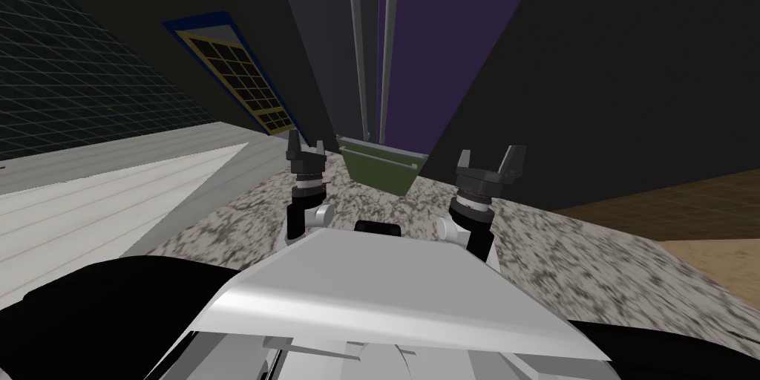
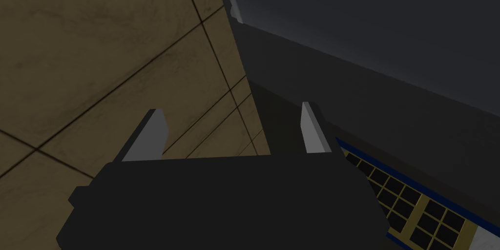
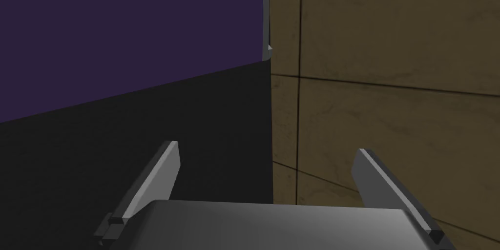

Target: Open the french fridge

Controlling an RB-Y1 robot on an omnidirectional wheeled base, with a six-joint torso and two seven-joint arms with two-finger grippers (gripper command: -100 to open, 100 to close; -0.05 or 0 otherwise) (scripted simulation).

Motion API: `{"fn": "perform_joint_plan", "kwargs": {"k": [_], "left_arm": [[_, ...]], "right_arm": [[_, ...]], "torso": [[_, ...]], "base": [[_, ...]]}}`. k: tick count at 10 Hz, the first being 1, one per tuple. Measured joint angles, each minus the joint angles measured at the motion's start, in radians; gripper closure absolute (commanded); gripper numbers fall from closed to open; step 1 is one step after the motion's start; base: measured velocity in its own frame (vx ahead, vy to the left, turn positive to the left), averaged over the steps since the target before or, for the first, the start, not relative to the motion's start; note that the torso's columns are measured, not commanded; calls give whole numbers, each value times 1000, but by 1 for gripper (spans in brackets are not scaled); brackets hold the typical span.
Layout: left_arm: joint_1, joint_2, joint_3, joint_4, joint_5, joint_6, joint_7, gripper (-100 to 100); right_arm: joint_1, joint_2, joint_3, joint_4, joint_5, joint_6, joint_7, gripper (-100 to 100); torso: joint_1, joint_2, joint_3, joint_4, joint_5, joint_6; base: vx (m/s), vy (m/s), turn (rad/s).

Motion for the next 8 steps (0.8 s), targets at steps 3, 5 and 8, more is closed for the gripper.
{"fn": "perform_joint_plan", "kwargs": {"k": [3, 5, 8], "left_arm": [[0, 0, 0, 0, 0, 0, 0, 0], [0, 0, 0, 0, 0, 0, 0, 0], [0, 0, 0, 0, 0, 0, 0, 0]], "right_arm": [[0, 0, 0, 0, 0, 0, 0, 0], [0, 0, 0, 0, 0, 0, 0, 0], [0, 0, 0, 0, 0, 0, 0, 0]], "torso": [[0, 175, -351, 176, 0, 0], [0, 322, -644, 322, 0, 0], [0, 544, -1087, 544, 0, 0]], "base": [[0, 0, 0], [0, 0, 0], [0, 0, 0]]}}
